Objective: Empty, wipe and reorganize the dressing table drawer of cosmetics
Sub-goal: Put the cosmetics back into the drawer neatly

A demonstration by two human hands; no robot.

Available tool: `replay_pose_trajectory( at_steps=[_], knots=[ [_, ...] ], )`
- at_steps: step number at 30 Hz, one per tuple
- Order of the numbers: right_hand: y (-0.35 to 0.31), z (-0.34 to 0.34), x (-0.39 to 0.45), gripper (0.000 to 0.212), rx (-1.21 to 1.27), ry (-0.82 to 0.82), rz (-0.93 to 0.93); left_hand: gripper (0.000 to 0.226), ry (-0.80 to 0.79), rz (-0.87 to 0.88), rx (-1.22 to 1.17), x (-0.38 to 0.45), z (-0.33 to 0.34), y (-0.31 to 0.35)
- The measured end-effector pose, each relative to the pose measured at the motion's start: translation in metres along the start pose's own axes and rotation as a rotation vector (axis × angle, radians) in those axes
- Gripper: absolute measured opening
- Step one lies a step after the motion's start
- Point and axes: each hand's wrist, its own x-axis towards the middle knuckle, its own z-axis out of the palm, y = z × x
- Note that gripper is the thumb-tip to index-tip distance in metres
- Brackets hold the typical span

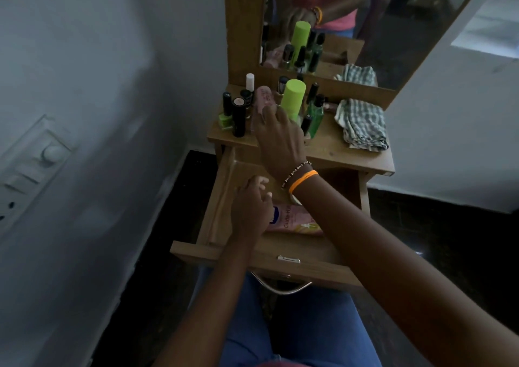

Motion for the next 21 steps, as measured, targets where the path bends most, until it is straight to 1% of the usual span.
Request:
replay_pose_trajectory(
  at_steps=[3, 6, 13, 21],
  knots=[
    [-0.006, 0.0, 0.006, 0.035, -0.029, -0.064, 0.003, 0.028, -0.012, 0.016, 0.007, 0.0, 0.002, -0.001],
    [-0.009, 0.003, 0.008, 0.041, -0.035, -0.06, 0.033, 0.028, -0.014, 0.025, 0.025, 0.0, 0.002, 0.0],
    [-0.009, 0.004, 0.014, 0.034, -0.043, -0.101, 0.036, 0.032, -0.013, 0.04, 0.05, -0.001, 0.002, 0.0],
    [-0.003, 0.009, 0.014, 0.032, -0.019, 0.036, -0.039, 0.029, -0.011, 0.058, 0.071, -0.001, 0.002, -0.002]
  ],
)
